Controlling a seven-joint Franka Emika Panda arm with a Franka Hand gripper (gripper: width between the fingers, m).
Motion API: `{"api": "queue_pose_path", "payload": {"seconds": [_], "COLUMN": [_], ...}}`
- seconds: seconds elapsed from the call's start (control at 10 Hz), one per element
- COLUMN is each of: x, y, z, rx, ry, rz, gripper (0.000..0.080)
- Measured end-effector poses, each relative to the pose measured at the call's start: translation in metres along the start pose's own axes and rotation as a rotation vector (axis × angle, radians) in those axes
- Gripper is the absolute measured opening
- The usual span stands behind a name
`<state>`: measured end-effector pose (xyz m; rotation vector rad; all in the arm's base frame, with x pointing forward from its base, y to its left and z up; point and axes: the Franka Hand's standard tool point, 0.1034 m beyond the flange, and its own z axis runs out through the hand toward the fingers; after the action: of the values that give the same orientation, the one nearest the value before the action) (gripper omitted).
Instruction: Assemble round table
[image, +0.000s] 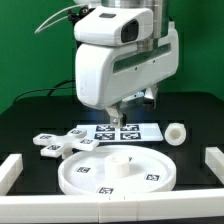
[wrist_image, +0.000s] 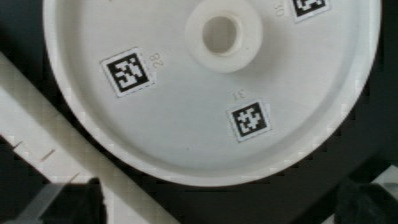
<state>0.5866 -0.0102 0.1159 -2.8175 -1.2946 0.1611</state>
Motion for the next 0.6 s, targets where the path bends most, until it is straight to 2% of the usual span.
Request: {"api": "queue_pose_path", "payload": {"seconds": [0.2, 0.4, 0.6], "x": [-0.001, -0.014, -0.021], "y": [0.001, 0.006, 0.004], "z": [0.003, 0.021, 0.036], "rx": [0.002, -0.013, -0.028], "ry": [0.0, 0.021, 0.037], "rz": [-0.008, -0.036, -0.049], "gripper": [0.0649, 0.0649, 0.0649]}}
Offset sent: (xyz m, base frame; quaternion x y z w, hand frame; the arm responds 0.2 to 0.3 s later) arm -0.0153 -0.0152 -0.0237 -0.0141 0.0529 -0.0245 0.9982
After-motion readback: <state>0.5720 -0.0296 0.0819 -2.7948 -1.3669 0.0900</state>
